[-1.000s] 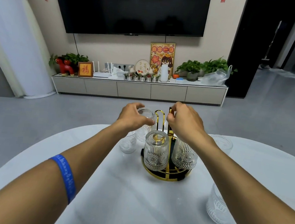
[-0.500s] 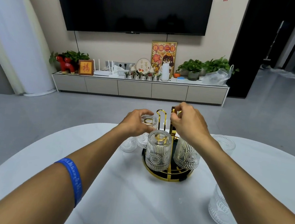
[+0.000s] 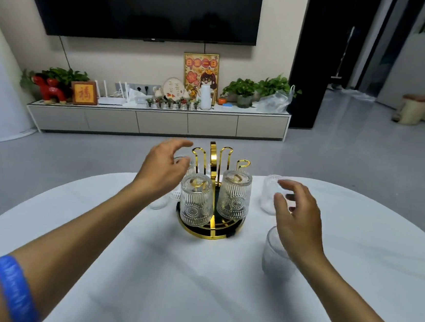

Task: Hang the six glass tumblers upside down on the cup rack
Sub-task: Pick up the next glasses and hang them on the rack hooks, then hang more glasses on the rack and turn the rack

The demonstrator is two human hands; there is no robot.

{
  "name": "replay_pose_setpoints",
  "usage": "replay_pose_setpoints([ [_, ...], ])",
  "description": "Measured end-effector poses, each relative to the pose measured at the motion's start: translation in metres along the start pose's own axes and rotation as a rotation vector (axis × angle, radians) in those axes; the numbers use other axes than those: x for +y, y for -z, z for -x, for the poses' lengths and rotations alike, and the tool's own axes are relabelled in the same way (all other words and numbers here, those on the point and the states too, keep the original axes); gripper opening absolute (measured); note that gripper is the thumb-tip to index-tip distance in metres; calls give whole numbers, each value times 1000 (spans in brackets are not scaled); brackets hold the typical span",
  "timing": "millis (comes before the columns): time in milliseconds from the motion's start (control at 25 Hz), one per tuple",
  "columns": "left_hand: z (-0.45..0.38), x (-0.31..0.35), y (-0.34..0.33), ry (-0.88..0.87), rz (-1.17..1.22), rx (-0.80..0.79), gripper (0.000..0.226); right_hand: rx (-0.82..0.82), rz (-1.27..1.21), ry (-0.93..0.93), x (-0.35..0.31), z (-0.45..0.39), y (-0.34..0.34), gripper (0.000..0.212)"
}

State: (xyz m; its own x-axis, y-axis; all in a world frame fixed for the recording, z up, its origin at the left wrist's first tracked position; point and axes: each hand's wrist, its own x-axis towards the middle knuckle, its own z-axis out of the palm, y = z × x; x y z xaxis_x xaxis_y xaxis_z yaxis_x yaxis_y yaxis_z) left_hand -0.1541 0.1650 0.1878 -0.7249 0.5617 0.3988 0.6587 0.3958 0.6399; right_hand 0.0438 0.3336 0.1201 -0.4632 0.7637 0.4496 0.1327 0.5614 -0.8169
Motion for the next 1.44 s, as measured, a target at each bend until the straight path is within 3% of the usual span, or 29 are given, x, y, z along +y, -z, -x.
replay_pose_setpoints([
  [120,-6,29,-21,-87,-38,-69,41,-17,57,-103,39,22,31,68],
  [280,-21,39,-38,104,-12,-196,48,-526,-242,-512,71,24,42,85],
  [360,-26,36,-41,119,-40,-237,48,-718,-297,-512,84,22,41,96],
  [440,-31,34,-41,72,-109,-228,47,-796,-257,-460,92,25,37,100],
  [600,-40,28,-40,-35,-213,-236,45,-639,-190,-432,96,32,24,76],
  [800,-43,14,-38,-83,-154,-235,45,-380,-233,-349,49,-6,36,77],
  [920,-44,9,-41,-100,-132,-217,45,-253,-19,-227,2,-59,41,70],
  [1040,-45,6,-41,-108,-143,-209,46,-256,268,-50,-34,-110,30,73],
  [1240,-44,4,-44,-114,-148,-197,46,-323,366,36,-59,-145,-5,81],
  [1440,-45,0,-44,-118,-123,-185,45,-358,451,113,-54,-148,-39,75],
])
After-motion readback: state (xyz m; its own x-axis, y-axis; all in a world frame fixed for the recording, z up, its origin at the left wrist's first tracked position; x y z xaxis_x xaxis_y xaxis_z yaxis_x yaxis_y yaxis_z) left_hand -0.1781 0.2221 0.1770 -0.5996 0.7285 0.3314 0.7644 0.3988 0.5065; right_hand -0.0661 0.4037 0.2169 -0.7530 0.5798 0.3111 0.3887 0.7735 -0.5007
